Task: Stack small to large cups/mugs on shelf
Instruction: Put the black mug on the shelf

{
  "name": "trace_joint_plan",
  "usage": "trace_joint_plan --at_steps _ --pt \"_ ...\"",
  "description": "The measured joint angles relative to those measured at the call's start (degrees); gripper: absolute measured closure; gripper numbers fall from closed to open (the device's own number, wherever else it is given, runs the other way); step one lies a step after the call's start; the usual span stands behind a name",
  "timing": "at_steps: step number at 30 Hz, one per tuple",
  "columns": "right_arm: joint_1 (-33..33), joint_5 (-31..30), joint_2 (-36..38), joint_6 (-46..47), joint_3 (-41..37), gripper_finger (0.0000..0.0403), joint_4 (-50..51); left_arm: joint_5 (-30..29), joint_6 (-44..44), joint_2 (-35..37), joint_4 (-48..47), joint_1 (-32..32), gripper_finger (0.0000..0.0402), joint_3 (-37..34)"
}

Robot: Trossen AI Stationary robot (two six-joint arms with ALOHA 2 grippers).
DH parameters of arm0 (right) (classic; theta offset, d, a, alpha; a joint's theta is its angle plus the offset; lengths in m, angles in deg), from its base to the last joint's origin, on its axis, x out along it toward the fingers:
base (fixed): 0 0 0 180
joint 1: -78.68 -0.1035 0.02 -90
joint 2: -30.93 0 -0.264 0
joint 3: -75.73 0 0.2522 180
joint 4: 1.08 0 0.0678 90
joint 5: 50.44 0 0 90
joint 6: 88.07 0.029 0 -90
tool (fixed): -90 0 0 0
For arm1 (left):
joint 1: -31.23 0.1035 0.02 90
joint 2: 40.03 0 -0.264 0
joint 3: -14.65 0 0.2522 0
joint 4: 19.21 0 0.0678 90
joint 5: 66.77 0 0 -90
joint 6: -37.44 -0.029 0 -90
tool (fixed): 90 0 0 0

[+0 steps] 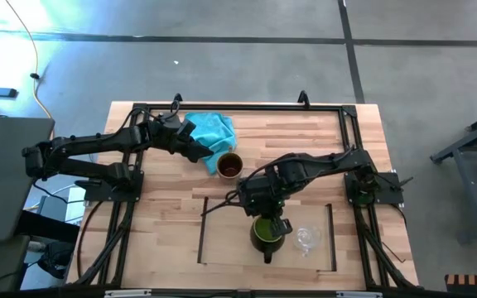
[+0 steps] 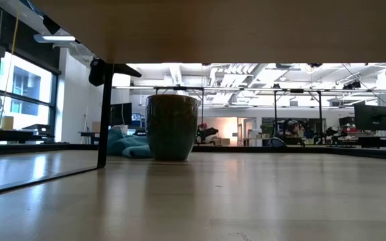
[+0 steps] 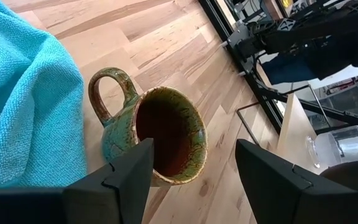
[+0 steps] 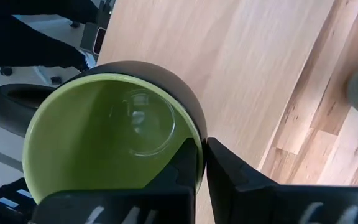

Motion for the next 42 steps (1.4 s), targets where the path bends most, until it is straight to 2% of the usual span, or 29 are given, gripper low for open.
trace_joint_plan --at_steps 7,19,26,42 --pt "-0.73 -2.91 0.00 1.34 0.00 0.0403 -0.02 -0.02 0.56 0.00 -0.01 0.01 0.0186 0.00" --pt "-1.52 -3.16 0.00 4.51 -0.02 0.0403 -0.02 0.50 1.18 0.02 -0.03 0.00 0.0186 -0.02" --pt "-2.19 -5.91 0.00 3.24 -0.02 0.0403 -0.02 0.55 1.18 0.00 -0.03 0.00 0.0186 -0.01" --pt "-2.56 -5.81 0.00 1.91 -0.02 0.0403 -1.64 0.67 1.18 -0.01 -0.03 0.00 0.0186 -0.01"
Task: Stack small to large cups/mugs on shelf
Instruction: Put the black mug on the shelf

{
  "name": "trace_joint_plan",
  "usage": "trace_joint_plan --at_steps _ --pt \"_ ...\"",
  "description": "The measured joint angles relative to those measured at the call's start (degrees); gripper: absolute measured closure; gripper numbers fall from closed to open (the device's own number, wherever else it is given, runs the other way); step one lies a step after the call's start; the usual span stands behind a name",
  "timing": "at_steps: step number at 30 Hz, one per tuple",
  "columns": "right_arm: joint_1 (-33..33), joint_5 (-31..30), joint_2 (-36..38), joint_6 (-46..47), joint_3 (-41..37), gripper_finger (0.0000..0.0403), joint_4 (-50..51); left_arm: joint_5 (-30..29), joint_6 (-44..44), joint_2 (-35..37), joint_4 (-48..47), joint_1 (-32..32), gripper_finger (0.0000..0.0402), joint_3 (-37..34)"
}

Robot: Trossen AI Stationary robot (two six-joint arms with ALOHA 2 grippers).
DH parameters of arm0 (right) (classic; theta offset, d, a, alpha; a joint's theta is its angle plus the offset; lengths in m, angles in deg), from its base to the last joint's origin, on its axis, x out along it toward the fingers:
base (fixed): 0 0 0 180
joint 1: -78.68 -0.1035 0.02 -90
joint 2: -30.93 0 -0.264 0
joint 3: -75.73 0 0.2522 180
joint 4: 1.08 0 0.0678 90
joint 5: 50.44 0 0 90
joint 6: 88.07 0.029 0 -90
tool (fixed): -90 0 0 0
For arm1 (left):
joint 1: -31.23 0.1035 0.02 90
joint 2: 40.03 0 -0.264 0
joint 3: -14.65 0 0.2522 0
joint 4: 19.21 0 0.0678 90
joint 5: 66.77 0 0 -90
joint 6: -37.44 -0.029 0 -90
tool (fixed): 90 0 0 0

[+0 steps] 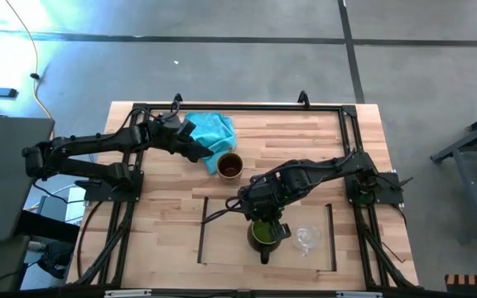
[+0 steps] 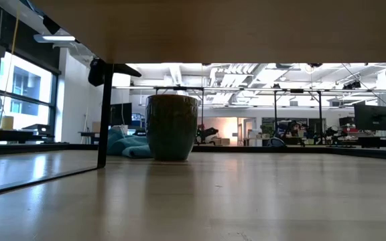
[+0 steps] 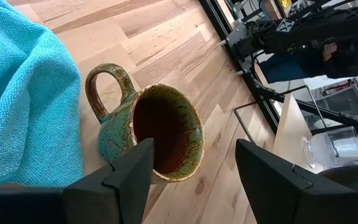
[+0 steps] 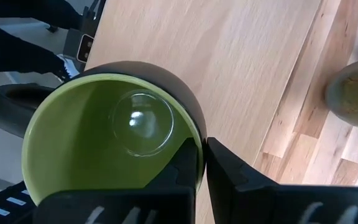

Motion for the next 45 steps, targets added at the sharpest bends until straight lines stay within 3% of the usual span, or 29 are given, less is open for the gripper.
trace_joint_plan --at_steps 31,45 --pt "0.02 4.74 -1.02 -1.29 -0.03 0.0403 -1.18 0.47 -0.11 0.00 -0.02 0.00 0.0186 -0.01" --pt "0.16 2.56 -0.98 -0.81 -0.04 0.0403 -0.35 0.51 -0.20 0.01 -0.04 -0.02 0.0186 -0.01"
